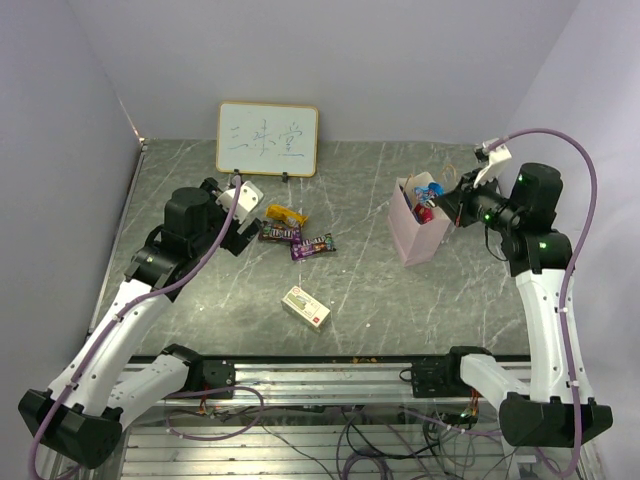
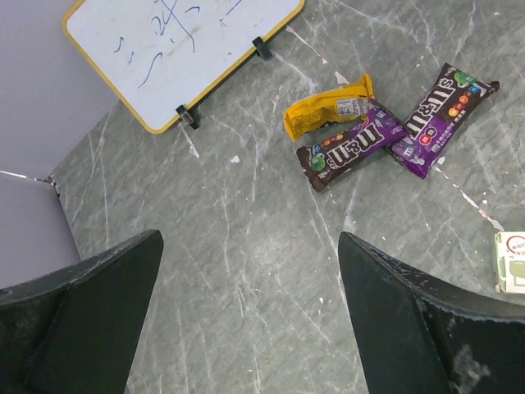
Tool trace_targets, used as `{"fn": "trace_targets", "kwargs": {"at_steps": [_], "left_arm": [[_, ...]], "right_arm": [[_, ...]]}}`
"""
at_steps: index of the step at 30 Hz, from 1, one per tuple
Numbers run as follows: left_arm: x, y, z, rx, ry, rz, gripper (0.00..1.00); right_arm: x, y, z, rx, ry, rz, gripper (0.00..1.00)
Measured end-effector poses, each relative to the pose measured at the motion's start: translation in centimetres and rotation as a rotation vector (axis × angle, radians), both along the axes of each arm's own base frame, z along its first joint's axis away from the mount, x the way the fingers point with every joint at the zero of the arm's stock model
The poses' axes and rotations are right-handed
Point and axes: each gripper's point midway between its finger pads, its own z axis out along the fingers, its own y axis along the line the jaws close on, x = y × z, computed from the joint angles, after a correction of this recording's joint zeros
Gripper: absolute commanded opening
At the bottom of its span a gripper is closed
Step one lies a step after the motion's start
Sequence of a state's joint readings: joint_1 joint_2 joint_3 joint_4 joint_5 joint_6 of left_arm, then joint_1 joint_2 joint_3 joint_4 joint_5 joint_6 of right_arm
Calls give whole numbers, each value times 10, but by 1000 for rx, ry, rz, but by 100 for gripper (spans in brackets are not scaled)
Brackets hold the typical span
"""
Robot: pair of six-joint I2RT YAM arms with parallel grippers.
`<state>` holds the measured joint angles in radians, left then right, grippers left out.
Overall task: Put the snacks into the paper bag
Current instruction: Place the snack in the paper bag.
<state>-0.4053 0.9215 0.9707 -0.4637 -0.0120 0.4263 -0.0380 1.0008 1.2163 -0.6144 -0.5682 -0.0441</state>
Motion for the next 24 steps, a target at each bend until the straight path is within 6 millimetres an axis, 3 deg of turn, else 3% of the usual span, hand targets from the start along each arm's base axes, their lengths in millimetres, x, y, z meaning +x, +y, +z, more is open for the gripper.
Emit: {"fn": "trace_targets", "kwargs": {"at_steps": [24], "left_arm": [[0, 0, -1, -5, -12, 0, 99]], "right_arm": [[-1, -1, -23, 33, 82, -14, 0]]}}
